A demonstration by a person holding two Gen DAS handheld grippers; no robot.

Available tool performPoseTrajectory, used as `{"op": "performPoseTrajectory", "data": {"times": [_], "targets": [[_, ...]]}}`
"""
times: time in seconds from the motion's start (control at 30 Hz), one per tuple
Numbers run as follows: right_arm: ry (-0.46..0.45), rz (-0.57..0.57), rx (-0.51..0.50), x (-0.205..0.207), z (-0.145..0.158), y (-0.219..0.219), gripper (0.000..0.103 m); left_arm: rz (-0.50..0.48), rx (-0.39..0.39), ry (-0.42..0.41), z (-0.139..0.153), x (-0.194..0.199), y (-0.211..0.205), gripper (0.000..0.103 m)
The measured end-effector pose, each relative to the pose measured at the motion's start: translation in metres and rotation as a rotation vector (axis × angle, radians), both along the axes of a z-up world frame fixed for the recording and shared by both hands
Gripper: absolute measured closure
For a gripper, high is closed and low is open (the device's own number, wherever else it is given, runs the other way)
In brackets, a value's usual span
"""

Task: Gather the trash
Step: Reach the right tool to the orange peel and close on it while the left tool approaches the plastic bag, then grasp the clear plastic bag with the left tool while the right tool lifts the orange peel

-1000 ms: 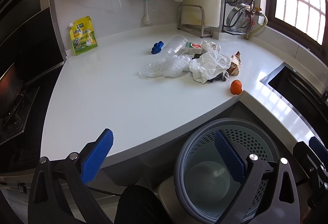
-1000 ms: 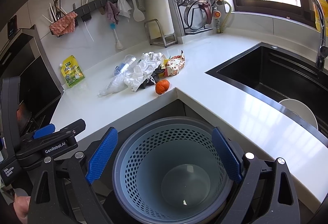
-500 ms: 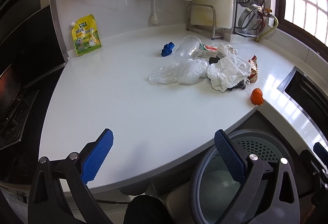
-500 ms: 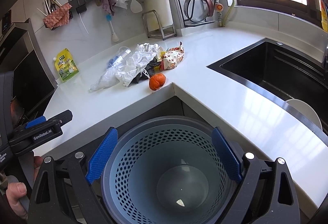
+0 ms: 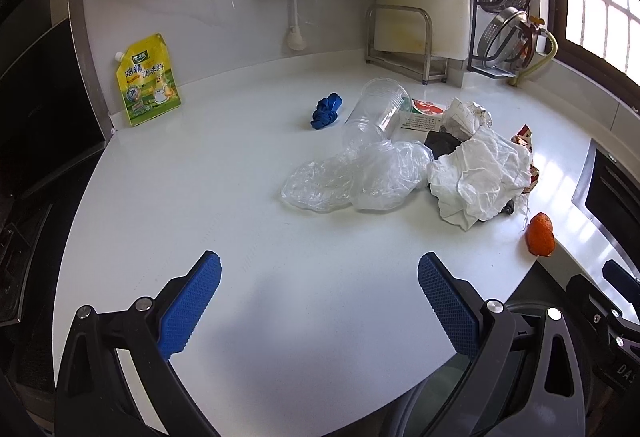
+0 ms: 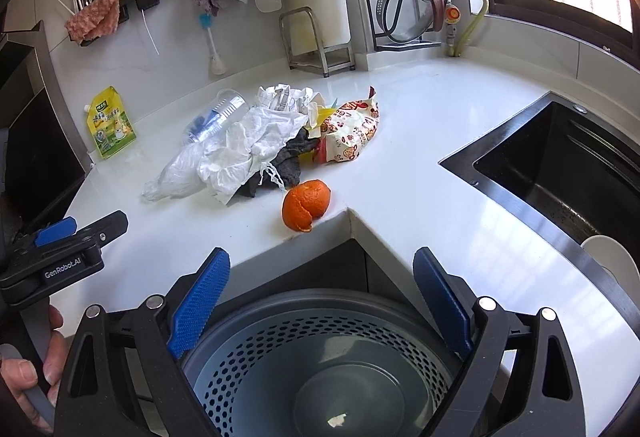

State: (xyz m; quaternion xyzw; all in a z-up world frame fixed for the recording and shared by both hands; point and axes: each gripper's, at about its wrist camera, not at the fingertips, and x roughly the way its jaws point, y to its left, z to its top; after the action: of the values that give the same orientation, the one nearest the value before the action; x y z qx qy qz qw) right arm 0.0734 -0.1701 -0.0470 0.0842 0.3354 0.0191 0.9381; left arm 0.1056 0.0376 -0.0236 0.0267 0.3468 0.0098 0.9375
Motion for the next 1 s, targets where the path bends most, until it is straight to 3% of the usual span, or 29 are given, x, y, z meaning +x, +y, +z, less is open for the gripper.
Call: {"op": "performPoseTrajectory", "data": {"times": [0.53,0.63,0.73,0.87,1.0], "targets": [[-0.005,-0.009,-0.147,0.052,-0.01,0.017,0.016,-0.034,-0.053,0.026,-0.011,0.025,-0.003,0.006],[0.012,0.001,-0.173,0.058,-0.013,0.021,0.032,-0.037,-0.05,0.025,-0.011,0.026,-0.004,0.006],[0.015,0.005,-0.16,0.061,-0.015,0.02,0.04,-0.034,-0.05,0.025,-0.01,0.027,-0.002,0.006],[0.015,0.027,-0.146,0.061,-0.013,0.02,0.074,-0.032,-0.056,0.025,-0.01,0.028,-0.001,0.006],[0.008,0.041,-0.076,0.056,-0.011,0.013,0.077,-0.032,-0.06,0.026,-0.007,0.031,0.0,0.006]]}}
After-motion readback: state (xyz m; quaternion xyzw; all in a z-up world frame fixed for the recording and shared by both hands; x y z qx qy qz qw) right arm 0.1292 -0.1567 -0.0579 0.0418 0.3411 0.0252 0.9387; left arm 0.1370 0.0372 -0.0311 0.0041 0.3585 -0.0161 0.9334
